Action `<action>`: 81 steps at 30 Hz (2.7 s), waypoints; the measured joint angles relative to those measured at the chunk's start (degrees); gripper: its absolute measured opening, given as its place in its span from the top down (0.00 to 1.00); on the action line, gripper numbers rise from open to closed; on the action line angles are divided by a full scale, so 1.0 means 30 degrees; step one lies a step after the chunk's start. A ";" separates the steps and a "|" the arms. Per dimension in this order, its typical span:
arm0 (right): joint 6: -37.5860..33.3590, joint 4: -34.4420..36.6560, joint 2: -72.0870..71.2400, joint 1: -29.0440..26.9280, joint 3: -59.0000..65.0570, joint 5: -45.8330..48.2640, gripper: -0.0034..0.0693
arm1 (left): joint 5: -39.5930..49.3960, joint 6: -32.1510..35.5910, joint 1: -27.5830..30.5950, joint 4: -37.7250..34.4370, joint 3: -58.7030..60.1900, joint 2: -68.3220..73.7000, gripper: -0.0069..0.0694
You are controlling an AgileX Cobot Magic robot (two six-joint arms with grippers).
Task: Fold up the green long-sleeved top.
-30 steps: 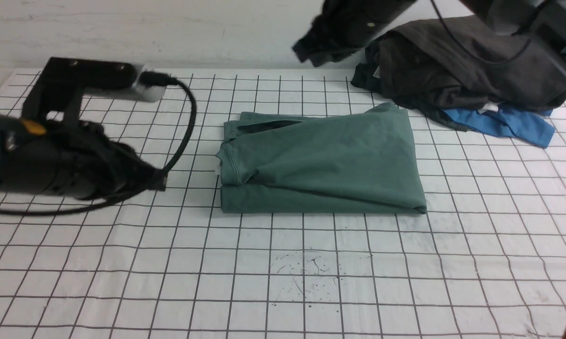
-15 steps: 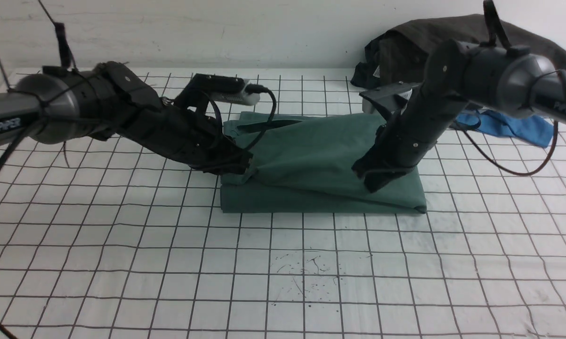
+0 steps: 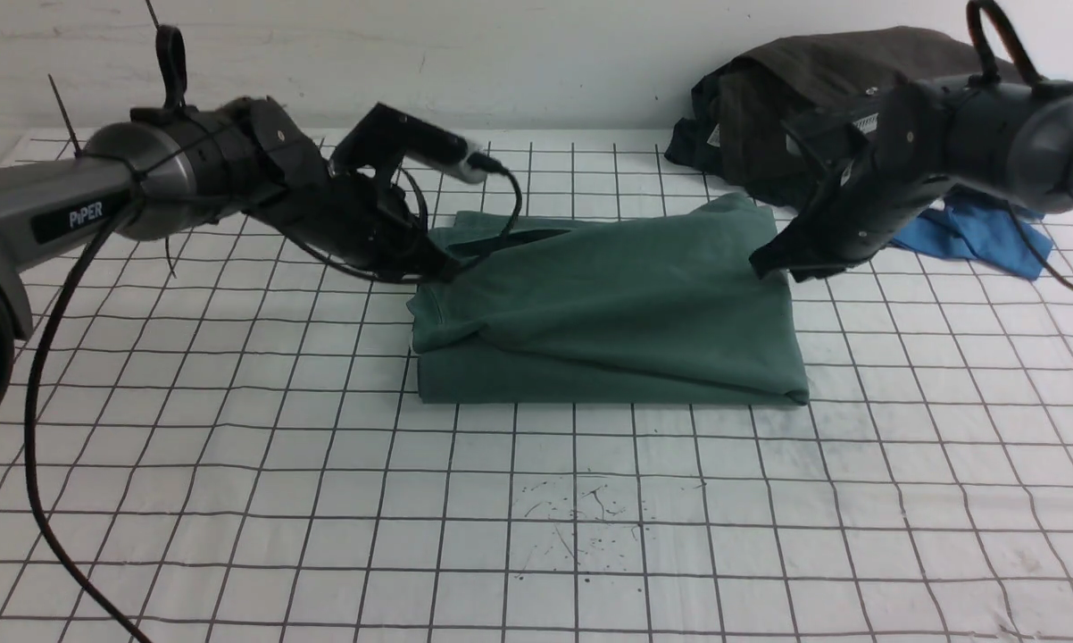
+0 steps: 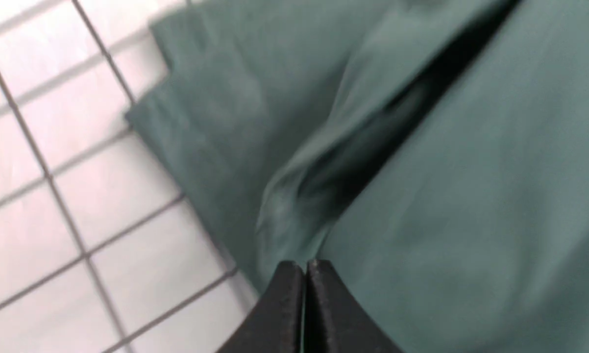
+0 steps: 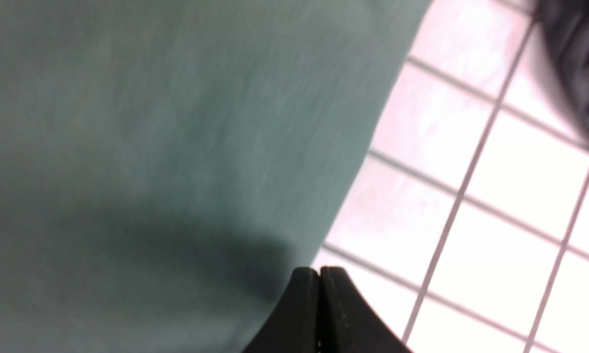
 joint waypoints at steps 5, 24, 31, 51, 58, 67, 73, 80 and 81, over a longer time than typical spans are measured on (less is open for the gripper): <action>-0.1197 0.3346 0.0106 0.0086 -0.1441 -0.2061 0.97 | 0.2945 -0.0508 -0.0629 -0.1605 -0.2912 0.0499 0.92; -0.3526 0.5340 -0.1114 -0.0412 -0.1461 -0.3786 0.97 | 0.3462 -0.1567 0.0405 0.3861 -0.4454 -0.0218 0.92; -0.3585 0.5358 -0.6654 -0.1061 -0.1461 -0.0367 0.97 | 0.8847 -0.2541 0.1138 0.4714 -0.4514 -0.5549 0.92; -0.4198 0.5912 -2.4708 -0.1063 1.6925 -1.1059 0.97 | -0.0473 -0.5323 0.1182 0.5503 1.6527 -2.8780 0.92; -0.4308 0.6095 -2.8611 -0.1063 2.3060 -1.0630 0.97 | -0.3851 -0.4975 0.1182 0.5745 2.4036 -3.3902 0.92; -0.4308 0.6217 -3.1938 -0.1063 2.6749 -0.9404 0.97 | -0.9168 -0.4778 0.1182 0.5552 2.8436 -3.9113 0.92; -0.4308 0.6217 -3.1967 -0.1063 2.7969 -0.7940 0.97 | -1.0011 -0.4778 0.1182 0.5466 2.8645 -3.9781 0.92; -0.4308 0.6281 -3.3605 -0.1063 3.0104 -0.6667 0.97 | -0.9474 -0.4778 0.1182 0.5466 2.8650 -3.9781 0.92; -0.4308 0.6281 -3.4277 -0.1063 3.0518 -0.6462 0.97 | -0.9322 -0.4778 0.1182 0.5466 2.8650 -3.9781 0.92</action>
